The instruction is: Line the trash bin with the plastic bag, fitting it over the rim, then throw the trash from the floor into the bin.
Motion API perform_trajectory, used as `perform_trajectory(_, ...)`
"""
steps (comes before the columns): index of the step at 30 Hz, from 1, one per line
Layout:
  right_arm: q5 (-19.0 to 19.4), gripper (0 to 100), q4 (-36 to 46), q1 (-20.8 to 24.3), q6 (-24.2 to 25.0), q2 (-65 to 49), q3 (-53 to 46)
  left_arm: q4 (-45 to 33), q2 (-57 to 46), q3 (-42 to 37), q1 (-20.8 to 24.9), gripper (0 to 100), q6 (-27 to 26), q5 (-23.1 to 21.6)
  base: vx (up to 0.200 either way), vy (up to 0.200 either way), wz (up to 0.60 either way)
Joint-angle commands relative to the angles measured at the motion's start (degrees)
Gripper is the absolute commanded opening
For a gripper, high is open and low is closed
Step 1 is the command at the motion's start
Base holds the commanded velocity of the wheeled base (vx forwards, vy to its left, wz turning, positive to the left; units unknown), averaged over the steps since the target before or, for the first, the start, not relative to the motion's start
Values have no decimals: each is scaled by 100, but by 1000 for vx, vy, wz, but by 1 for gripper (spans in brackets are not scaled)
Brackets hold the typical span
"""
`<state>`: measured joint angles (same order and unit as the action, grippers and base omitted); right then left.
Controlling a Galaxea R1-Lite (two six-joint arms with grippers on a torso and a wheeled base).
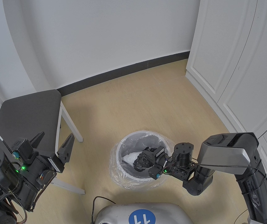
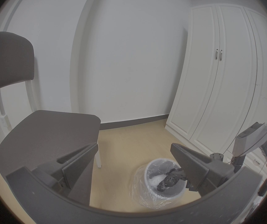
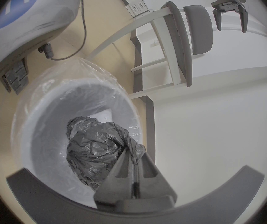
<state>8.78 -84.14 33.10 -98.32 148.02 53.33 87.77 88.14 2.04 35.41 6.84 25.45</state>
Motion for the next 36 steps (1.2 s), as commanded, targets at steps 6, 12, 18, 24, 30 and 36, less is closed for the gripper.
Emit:
perform_trajectory(6, -25, 0, 47, 4, -3, 113, 256, 3, 2, 7, -8, 100, 2, 3, 0, 0, 0)
perform_trajectory(12, -25, 100, 47, 21, -3, 104, 283, 3, 2, 7, -8, 100, 2, 3, 0, 0, 0)
perform_trajectory(18, -25, 100, 38, 48, -3, 113, 617, 3, 2, 7, -8, 100, 2, 12, 0, 0, 0)
perform_trajectory(24, -25, 100, 3, 74, 6, 87, 819, 3, 2, 7, -8, 100, 2, 12, 0, 0, 0)
perform_trajectory(30, -34, 100, -32, 92, 49, -89, 757, 3, 2, -1, 1, 100, 2, 12, 0, 0, 0)
perform_trajectory(36, -632, 100, 38, 584, 1201, -520, -16, 3, 28, -54, 18, 100, 10, 12, 0, 0, 0)
